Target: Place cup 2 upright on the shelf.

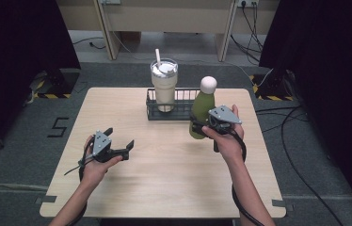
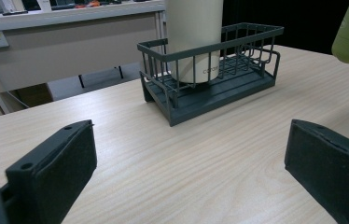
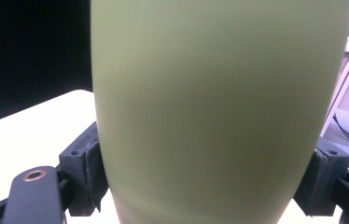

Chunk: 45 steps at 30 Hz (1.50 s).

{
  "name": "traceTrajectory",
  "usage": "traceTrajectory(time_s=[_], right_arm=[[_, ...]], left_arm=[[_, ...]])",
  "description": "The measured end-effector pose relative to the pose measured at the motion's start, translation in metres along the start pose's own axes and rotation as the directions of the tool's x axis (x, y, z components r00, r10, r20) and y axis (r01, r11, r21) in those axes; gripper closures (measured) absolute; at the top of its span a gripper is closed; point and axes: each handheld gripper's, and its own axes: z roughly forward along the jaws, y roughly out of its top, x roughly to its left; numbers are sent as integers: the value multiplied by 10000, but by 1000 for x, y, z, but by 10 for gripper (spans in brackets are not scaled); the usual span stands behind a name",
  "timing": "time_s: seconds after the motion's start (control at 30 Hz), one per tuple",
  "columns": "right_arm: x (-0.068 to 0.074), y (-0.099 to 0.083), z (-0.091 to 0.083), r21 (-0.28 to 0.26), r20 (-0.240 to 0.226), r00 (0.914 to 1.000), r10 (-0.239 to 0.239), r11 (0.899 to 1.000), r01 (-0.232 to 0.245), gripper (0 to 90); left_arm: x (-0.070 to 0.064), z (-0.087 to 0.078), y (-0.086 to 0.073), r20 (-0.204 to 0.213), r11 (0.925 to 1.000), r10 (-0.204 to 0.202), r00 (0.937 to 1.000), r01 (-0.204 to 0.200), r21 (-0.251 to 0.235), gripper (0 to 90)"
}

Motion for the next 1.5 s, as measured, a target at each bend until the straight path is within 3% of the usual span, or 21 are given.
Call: traceTrajectory(time_s=[1.5], right_arm=[[-20,22,30,51,660,9976,197,9998,-201,206]], left_arm=[[1,0,-1,-33,10000,-31,10000,31,6,19]])
